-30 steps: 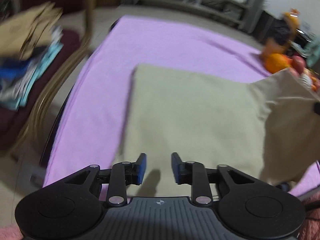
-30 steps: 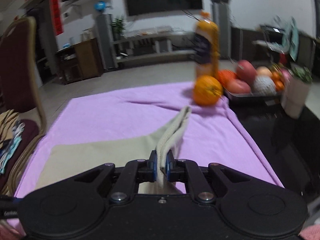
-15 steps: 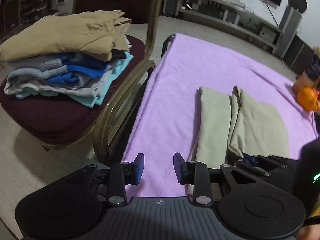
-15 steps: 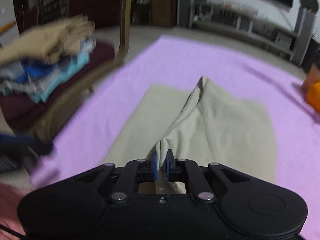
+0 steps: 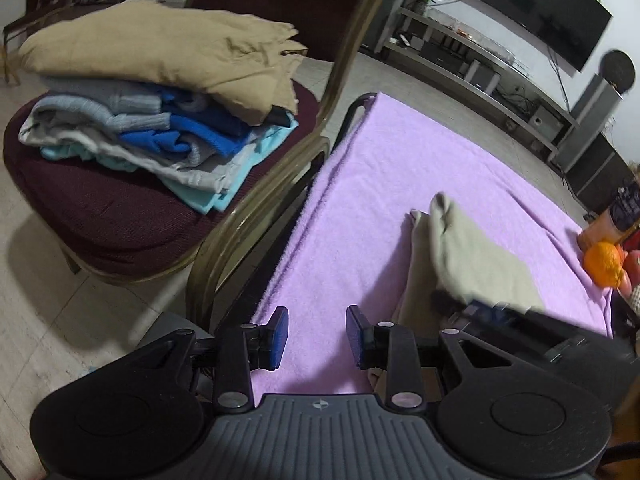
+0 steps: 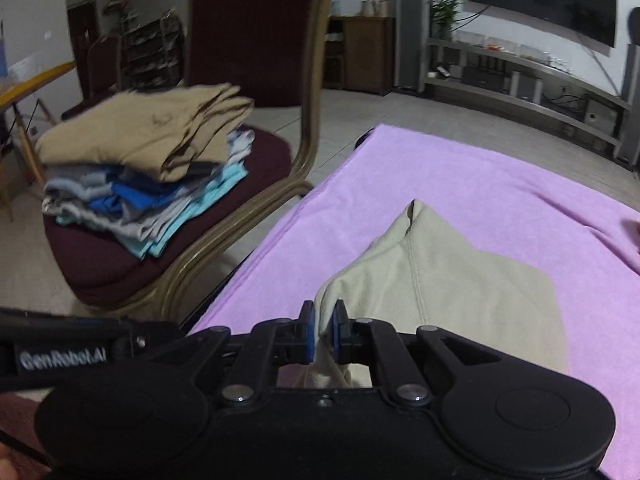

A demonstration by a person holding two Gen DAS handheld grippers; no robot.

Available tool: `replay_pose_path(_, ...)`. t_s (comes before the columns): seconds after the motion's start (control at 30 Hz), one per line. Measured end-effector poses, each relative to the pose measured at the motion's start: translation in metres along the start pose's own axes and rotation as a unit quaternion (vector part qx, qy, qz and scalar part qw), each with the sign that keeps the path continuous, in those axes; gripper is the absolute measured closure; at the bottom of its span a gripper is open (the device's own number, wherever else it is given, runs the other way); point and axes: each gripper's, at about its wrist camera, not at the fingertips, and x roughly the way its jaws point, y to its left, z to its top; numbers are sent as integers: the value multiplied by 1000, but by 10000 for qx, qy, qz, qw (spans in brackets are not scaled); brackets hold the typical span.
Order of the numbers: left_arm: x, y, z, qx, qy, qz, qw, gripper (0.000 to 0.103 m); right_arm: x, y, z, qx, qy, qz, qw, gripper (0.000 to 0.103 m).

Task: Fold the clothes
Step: 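Fold the held edge over the bundle with the right gripper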

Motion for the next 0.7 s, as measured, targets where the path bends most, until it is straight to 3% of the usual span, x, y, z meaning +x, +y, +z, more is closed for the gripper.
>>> replay_pose_path(0.2,4,2,2,-27,-14,0,10000,74,25,6,-20,-425,593,392,9966,93)
replay_pose_path(0.23,5,2,2,-22,-9,-2,10000,74,29,5,-23,-509,690,487,9951,87)
replay_pose_path(0.27,5,2,3,-34,-17,-6,10000,74,28,2,-24,-454,725,696,9939,79)
replay_pose_path(0.33,3,5,3,-102,-89,-26,9999,74,14,-13,-22,-7,697,1259,9896,76)
replay_pose_path(0.43,1,7,3,-187,-175,-98,9996,74,-18,-40,-20,558,570,1593,9840,70)
replay_pose_path(0.57,4,-2,1,-91,-138,-293,9994,74,-70,-93,-21,1299,241,1631,9777,60)
replay_pose_path(0.63,7,-13,-1,58,-107,-420,9990,74,-91,-121,-27,1600,86,1524,9752,60)
replay_pose_path(0.7,14,-29,-5,293,13,-641,9975,75,-101,-141,-36,1672,4,1283,9775,66)
